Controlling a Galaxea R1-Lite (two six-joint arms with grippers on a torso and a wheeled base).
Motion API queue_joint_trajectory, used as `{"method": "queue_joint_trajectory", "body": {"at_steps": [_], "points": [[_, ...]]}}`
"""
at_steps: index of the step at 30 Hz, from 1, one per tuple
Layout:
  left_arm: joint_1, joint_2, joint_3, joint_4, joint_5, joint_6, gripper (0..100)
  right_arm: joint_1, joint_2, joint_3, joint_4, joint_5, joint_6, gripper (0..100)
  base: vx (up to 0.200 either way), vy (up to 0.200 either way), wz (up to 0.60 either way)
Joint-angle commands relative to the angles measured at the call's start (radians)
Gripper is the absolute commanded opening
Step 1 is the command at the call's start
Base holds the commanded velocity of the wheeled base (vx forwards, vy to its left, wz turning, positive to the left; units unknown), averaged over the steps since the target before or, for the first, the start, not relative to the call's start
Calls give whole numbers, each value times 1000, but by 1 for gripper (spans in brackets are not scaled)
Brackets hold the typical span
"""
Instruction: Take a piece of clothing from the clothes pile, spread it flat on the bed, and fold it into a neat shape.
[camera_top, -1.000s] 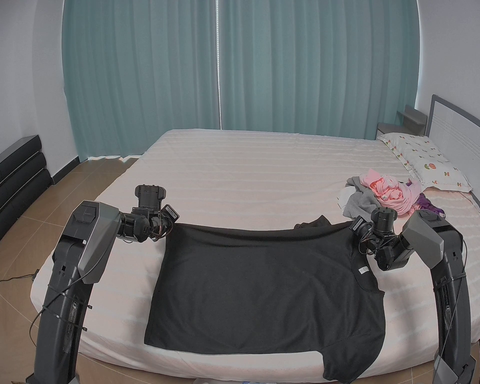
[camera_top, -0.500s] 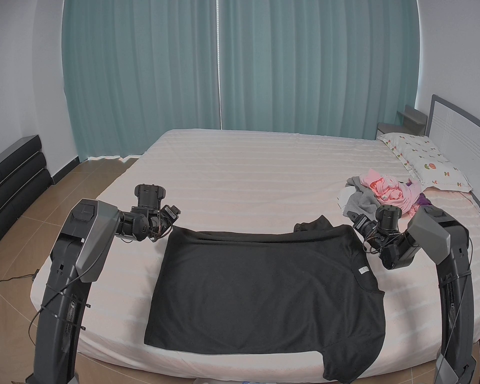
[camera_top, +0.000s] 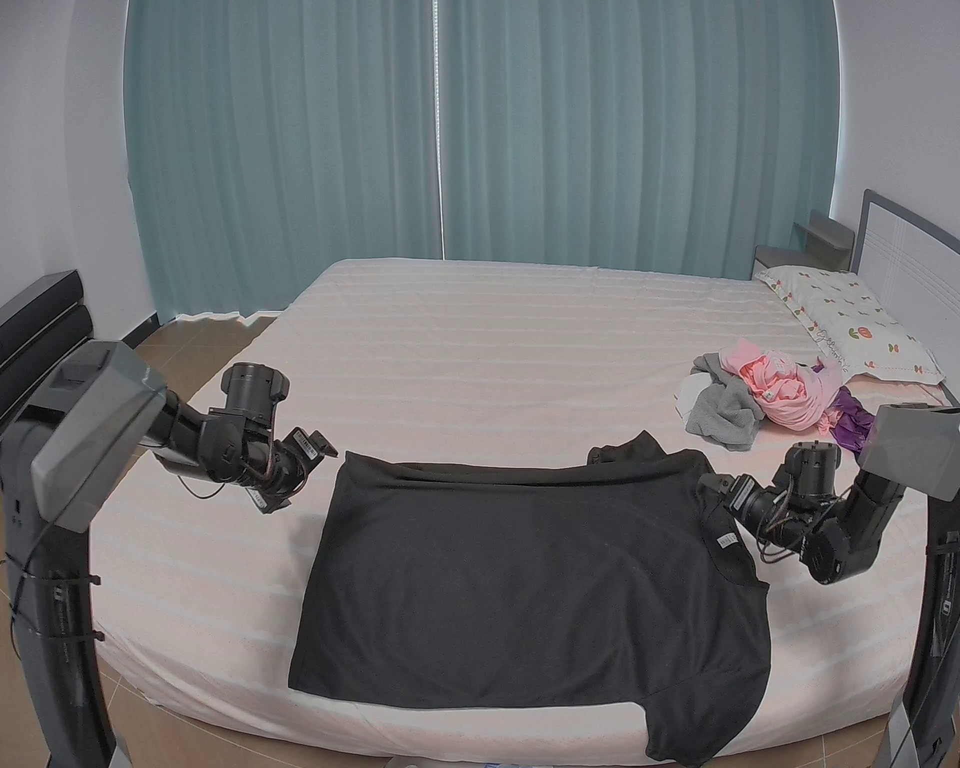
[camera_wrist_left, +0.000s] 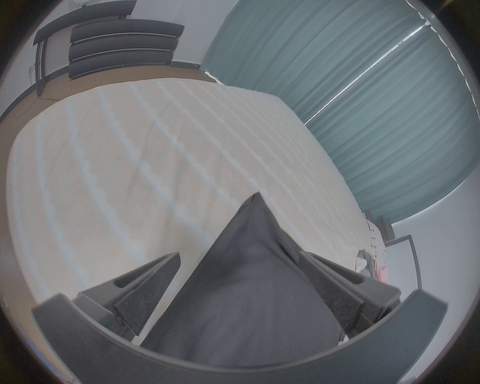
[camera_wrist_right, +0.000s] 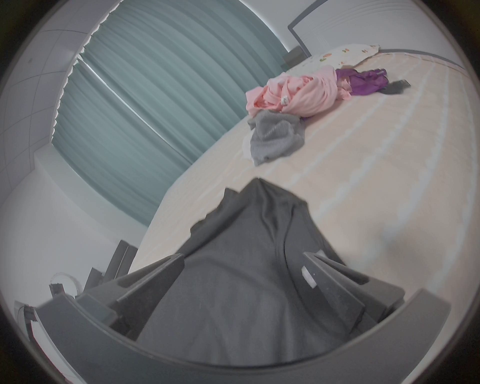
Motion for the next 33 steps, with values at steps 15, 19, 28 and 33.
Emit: {"method": "queue_joint_trajectory", "body": {"at_steps": [15,19,28,33], "points": [[-147,-470,727,-212,-57,-76,100,103,-159,720,-444,48,19,100,-40,0,0],[-157,-461,791,-298,-64,-99,100,103,-165,727,-442,49,45,100,-200,0,0],[-161,-415,816,-327,-110,-99,100,105,-149,727,-442,49,65,100,-44,0,0],[-164,-358,801,-346,-109,-104,100,105,-132,725,-442,49,64,100,0,0,0]]}}
